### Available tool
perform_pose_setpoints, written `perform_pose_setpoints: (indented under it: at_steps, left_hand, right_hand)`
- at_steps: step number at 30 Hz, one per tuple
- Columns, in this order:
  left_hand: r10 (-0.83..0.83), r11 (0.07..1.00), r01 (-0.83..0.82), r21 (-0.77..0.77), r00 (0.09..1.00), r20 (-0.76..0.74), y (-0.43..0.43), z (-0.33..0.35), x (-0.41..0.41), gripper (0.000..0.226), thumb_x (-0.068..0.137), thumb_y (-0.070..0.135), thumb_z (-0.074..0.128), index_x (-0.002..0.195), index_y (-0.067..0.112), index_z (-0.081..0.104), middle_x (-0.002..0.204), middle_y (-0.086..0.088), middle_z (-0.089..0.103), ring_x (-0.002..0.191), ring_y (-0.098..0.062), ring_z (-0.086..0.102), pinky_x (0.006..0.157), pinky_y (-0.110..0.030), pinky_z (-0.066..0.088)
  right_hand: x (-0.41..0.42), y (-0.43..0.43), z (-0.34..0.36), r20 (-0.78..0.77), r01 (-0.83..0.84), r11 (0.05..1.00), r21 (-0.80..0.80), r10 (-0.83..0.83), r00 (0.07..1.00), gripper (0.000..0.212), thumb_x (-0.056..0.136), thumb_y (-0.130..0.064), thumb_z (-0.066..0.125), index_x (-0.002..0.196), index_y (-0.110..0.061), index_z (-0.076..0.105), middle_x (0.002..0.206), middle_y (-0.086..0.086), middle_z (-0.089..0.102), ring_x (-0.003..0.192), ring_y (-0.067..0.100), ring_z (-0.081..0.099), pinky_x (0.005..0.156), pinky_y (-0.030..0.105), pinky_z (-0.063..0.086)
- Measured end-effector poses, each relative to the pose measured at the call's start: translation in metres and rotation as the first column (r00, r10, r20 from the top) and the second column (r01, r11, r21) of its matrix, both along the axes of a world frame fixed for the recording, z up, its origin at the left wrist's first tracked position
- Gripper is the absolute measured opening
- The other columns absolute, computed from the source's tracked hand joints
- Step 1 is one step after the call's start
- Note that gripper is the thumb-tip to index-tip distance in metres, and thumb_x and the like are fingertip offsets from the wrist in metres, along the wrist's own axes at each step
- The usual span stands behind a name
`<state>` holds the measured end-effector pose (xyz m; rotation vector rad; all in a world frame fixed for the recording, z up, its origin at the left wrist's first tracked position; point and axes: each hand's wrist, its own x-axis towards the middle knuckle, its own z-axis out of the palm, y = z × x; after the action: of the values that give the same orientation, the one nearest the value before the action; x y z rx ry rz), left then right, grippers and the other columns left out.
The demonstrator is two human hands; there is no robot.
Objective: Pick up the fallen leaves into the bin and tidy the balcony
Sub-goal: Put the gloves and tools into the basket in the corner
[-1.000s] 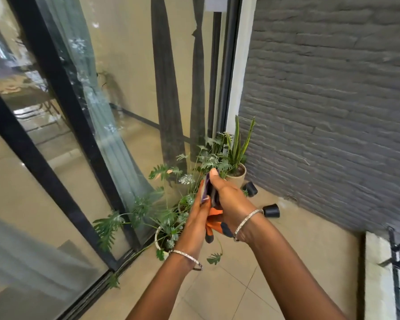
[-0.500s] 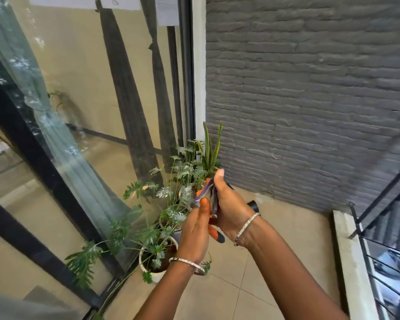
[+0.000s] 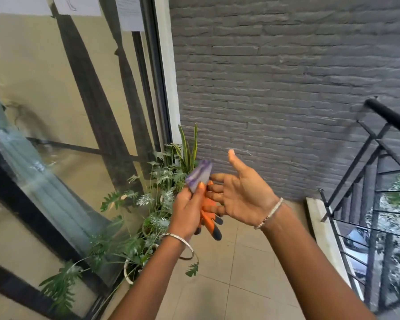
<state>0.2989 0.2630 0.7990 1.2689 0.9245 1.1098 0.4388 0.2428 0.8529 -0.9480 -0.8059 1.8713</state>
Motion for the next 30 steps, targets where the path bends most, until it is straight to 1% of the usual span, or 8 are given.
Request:
perform_pose_setpoints:
  at_steps: [2, 5, 7, 10, 14, 16, 24, 30]
  left_hand:
    - [0.062, 0.988, -0.037, -0.147, 0.984, 0.167, 0.008, 0.007, 0.001, 0.027, 0.103, 0.026, 0.043, 0.107, 0.006, 0.061, 0.074, -0.004, 0.073, 0.063, -0.016, 0.070, 0.050, -0.025, 0.053]
    - [0.105, 0.950, -0.003, -0.312, 0.944, 0.312, 0.019, 0.014, -0.002, 0.033, 0.102, 0.029, 0.047, 0.121, 0.006, 0.060, 0.098, -0.008, 0.075, 0.088, -0.018, 0.072, 0.069, -0.031, 0.058]
    - [0.076, 0.940, 0.054, -0.337, 0.929, 0.361, 0.019, 0.020, -0.003, 0.041, 0.101, 0.030, 0.048, 0.129, 0.001, 0.056, 0.113, -0.014, 0.071, 0.106, -0.023, 0.068, 0.091, -0.042, 0.055]
    - [0.018, 0.930, 0.134, -0.342, 0.913, 0.407, 0.017, 0.028, -0.001, 0.044, 0.099, 0.032, 0.048, 0.129, 0.001, 0.057, 0.126, -0.020, 0.064, 0.122, -0.031, 0.058, 0.107, -0.052, 0.042]
    - [-0.038, 0.938, 0.153, -0.310, 0.937, 0.346, 0.012, 0.039, 0.012, 0.043, 0.101, 0.035, 0.044, 0.128, 0.005, 0.059, 0.125, -0.019, 0.065, 0.119, -0.033, 0.059, 0.101, -0.052, 0.046]
    - [0.000, 0.950, 0.091, -0.299, 0.957, 0.291, 0.011, 0.040, 0.017, 0.047, 0.100, 0.037, 0.048, 0.131, 0.003, 0.056, 0.126, -0.021, 0.063, 0.120, -0.034, 0.058, 0.103, -0.054, 0.045]
    - [-0.036, 0.982, 0.054, -0.182, 0.995, 0.098, -0.015, 0.018, 0.035, 0.058, 0.081, 0.021, 0.078, 0.131, 0.020, 0.050, 0.117, -0.016, 0.068, 0.098, -0.031, 0.065, 0.082, -0.043, 0.050]
    - [0.084, 0.990, -0.071, -0.125, 0.991, 0.103, -0.044, 0.008, 0.037, 0.038, 0.094, -0.001, 0.056, 0.132, 0.006, 0.051, 0.106, -0.022, 0.068, 0.081, -0.030, 0.067, 0.066, -0.042, 0.058]
  right_hand:
    - [0.010, -0.001, -0.004, 0.226, 0.133, 0.990, 0.053, -0.142, 0.964, 0.069, 0.090, -0.065, 0.051, 0.130, -0.010, 0.059, 0.129, 0.010, 0.063, 0.121, 0.026, 0.059, 0.107, 0.050, 0.042]
    - [0.029, 0.003, -0.018, 0.513, 0.321, 0.875, 0.362, -0.475, 0.715, 0.031, 0.092, -0.035, 0.065, 0.111, -0.012, 0.071, 0.107, 0.003, 0.071, 0.104, 0.025, 0.065, 0.080, 0.029, 0.050]
    - [0.046, 0.004, -0.024, 0.612, 0.242, 0.847, 0.473, -0.513, 0.601, 0.039, 0.087, -0.034, 0.072, 0.124, -0.022, 0.064, 0.119, -0.003, 0.065, 0.115, 0.016, 0.059, 0.076, 0.018, 0.045]
    - [0.066, 0.007, -0.027, 0.639, 0.020, 0.894, 0.447, -0.335, 0.693, 0.062, 0.083, -0.039, 0.075, 0.139, -0.034, 0.048, 0.132, -0.010, 0.057, 0.123, 0.005, 0.052, 0.088, 0.021, 0.047]
    - [0.074, 0.008, -0.017, 0.584, -0.166, 0.852, 0.497, -0.187, 0.790, 0.031, 0.088, -0.031, 0.071, 0.116, -0.020, 0.063, 0.097, -0.003, 0.069, 0.081, 0.004, 0.066, 0.065, 0.015, 0.049]
    - [0.073, 0.010, -0.017, 0.553, -0.117, 0.821, 0.560, -0.264, 0.790, 0.020, 0.093, -0.028, 0.065, 0.092, -0.008, 0.062, 0.070, 0.001, 0.054, 0.052, 0.003, 0.049, 0.047, 0.015, 0.038]
    - [0.089, 0.017, -0.030, 0.559, -0.130, 0.612, 0.780, -0.588, 0.585, 0.039, 0.099, -0.035, 0.056, 0.070, -0.010, 0.048, 0.059, -0.008, 0.037, 0.056, 0.004, 0.035, 0.054, 0.029, 0.030]
    - [0.092, 0.009, -0.040, 0.628, -0.280, 0.568, 0.773, -0.626, 0.463, 0.039, 0.100, -0.040, 0.052, 0.068, -0.018, 0.043, 0.055, -0.006, 0.041, 0.053, 0.008, 0.040, 0.052, 0.029, 0.029]
